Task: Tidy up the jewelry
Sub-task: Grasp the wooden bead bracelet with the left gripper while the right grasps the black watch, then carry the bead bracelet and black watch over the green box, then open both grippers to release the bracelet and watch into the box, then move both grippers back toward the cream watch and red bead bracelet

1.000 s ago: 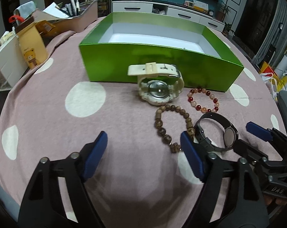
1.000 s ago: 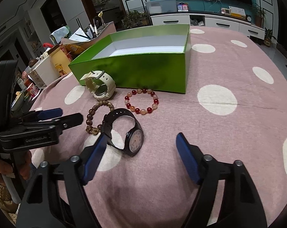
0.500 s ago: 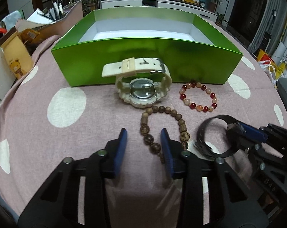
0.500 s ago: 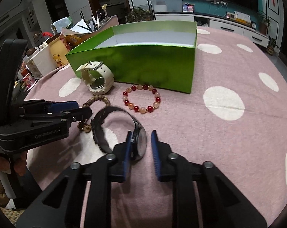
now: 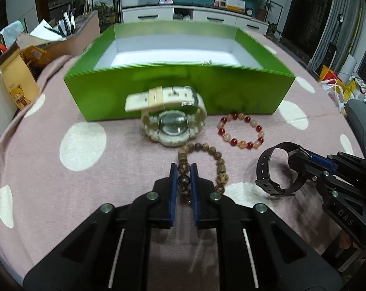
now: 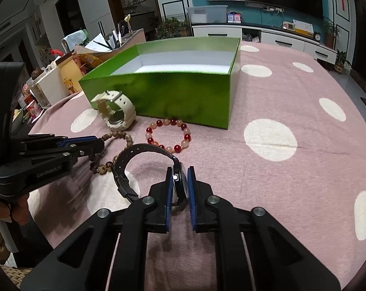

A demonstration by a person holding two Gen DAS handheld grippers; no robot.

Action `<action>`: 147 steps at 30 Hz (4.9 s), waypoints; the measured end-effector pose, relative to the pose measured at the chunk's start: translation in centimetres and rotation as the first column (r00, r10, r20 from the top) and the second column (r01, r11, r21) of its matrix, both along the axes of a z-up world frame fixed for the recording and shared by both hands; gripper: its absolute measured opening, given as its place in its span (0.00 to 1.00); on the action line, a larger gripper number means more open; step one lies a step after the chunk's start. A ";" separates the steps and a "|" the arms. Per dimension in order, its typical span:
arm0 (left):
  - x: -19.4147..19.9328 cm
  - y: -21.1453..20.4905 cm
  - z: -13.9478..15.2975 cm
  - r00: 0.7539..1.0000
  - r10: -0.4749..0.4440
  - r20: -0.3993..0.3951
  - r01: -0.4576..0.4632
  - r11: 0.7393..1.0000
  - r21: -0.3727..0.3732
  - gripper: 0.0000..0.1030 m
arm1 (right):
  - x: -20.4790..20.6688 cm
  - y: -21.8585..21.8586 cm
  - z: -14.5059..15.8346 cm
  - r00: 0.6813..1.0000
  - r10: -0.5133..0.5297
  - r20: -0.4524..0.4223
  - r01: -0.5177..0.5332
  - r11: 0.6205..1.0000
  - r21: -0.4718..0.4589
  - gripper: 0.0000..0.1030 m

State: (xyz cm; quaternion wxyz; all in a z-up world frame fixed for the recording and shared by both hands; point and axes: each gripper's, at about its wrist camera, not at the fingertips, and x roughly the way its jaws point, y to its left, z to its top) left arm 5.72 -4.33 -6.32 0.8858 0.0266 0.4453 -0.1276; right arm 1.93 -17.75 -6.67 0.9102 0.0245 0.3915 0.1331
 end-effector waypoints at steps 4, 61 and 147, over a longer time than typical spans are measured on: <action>-0.6 0.4 1.6 0.999 0.004 0.034 -0.003 1.000 -0.022 0.10 | -0.3 -0.4 1.0 1.000 -0.013 0.027 0.013 1.000 0.000 0.12; 17.8 -1.8 9.8 0.996 0.037 0.082 -0.033 0.998 -0.054 0.10 | 15.4 0.0 7.5 0.984 -0.019 0.180 0.057 0.976 -0.209 0.12; 4.2 2.0 9.3 0.983 0.128 0.131 -0.132 0.991 0.019 0.97 | 2.6 -2.5 10.1 0.983 -0.114 0.146 0.115 0.993 0.000 0.83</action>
